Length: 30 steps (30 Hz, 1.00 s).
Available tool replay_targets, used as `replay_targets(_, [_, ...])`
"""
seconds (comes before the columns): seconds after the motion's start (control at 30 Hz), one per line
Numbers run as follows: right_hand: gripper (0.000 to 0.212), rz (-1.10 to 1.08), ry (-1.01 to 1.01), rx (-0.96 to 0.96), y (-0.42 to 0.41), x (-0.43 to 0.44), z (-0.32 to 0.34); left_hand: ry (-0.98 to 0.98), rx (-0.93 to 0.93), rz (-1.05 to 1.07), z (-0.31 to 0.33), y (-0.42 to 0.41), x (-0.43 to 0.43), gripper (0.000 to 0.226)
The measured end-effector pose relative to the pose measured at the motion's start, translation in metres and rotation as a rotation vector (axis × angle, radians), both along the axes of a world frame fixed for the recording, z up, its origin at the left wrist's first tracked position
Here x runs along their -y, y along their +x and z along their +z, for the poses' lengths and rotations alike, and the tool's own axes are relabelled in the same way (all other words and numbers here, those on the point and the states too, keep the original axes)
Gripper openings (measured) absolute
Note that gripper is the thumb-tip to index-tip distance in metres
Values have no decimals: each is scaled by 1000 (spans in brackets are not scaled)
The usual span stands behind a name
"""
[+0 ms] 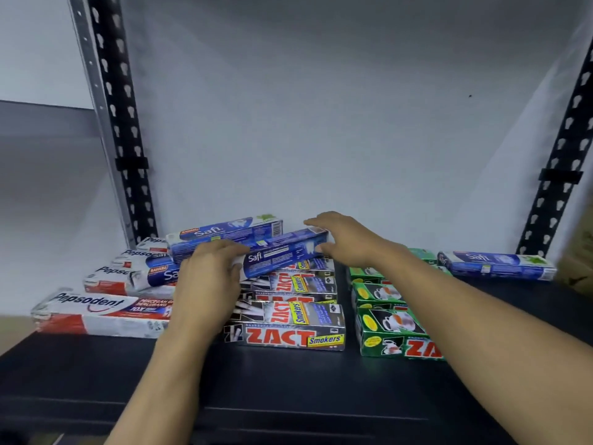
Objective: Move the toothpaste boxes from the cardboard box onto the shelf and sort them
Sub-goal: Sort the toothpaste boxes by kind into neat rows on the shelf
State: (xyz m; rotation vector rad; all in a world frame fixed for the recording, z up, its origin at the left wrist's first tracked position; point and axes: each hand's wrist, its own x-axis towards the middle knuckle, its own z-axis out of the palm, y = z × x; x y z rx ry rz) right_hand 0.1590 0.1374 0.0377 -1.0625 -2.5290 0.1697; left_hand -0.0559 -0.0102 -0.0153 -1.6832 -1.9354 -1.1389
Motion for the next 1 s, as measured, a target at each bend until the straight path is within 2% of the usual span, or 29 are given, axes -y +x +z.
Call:
replay_targets(0.13, [59, -5, -113, -11, -7, -10, -8, 40, 12, -24, -3, -1, 0, 29])
replay_targets(0.23, [39, 3, -108, -167, -6, -10, -10, 61, 61, -54, -4, -1, 3, 26])
replay_targets(0.37, [37, 46, -54, -318, 7, 9, -3, 52, 75, -91, -2, 5, 8, 38])
replay_targets(0.5, [32, 94, 104, -536, 33, 41, 6, 64, 64, -119, 4, 18, 16, 60])
replay_targets(0.63, [37, 108, 247, -682, 65, 69, 7, 253, -124, -41, 16, 53, 25, 56])
replay_targets(0.67, [39, 105, 313, -681, 74, 77, 6, 317, -91, -60, 22, 67, 29, 51])
replay_targets(0.73, [40, 108, 440, -661, 80, 90, 4, 300, 226, -139, 32, 92, 36, 47])
replay_targets(0.87, [35, 82, 718, -610, 97, 115, 0, 100, 1068, -405, 59, 130, 31, 76])
replay_targets(0.93, [30, 97, 836, -566, 102, 124, -6, 78, 1327, -511, 71, 143, 23, 72])
replay_targets(1.0, [26, 141, 883, -482, 105, 132, -14, 62, 1488, -614, 79, 155, 15, 62])
